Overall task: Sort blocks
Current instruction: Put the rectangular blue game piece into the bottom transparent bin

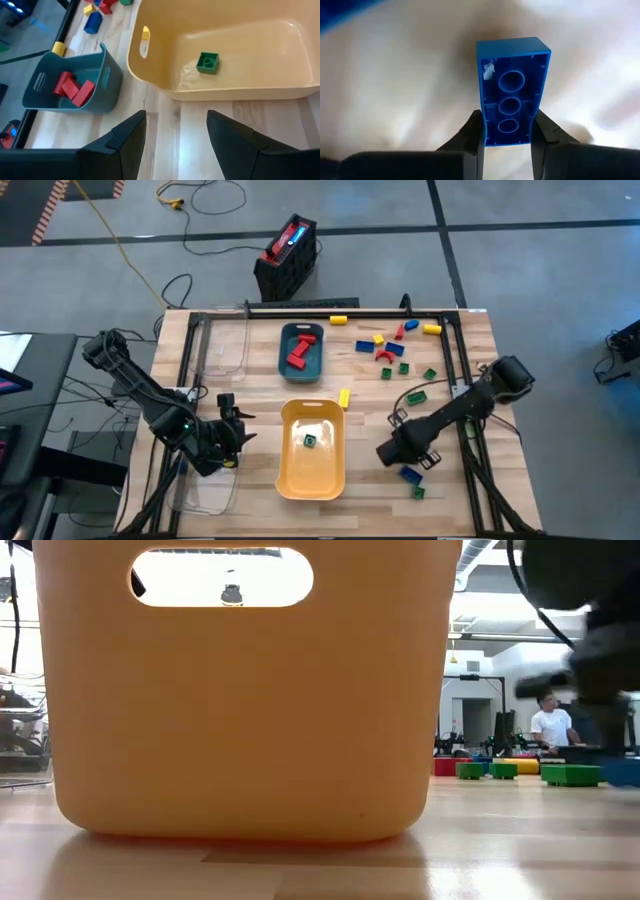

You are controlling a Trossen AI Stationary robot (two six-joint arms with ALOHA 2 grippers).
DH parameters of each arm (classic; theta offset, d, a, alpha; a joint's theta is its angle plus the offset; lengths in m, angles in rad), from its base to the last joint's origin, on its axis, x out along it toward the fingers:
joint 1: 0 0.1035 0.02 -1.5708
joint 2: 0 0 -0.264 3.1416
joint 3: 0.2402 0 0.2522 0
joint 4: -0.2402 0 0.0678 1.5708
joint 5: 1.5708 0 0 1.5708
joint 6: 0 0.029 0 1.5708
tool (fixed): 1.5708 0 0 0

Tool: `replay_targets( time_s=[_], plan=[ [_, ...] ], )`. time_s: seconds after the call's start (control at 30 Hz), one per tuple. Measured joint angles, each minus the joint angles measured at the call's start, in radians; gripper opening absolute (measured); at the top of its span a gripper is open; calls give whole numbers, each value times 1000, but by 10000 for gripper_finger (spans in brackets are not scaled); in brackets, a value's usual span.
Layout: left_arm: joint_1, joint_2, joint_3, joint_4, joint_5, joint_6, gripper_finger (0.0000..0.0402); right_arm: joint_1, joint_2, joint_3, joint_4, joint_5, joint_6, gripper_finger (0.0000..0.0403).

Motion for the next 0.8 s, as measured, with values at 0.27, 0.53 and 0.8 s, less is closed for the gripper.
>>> replay_targets(
  time_s=[0.27, 0.53, 0.8],
  plan=[
    [0, 0, 0, -7, -13, 36, 203, -79, -200, 72, -27, 212, 86, 96],
    [2, 0, 0, 90, -148, 509, 203, -139, -247, 303, 79, 291, 26, 97],
    [15, 0, 0, 461, -147, 1046, 203, -175, -79, 576, 198, 189, -129, 97]
  ],
)
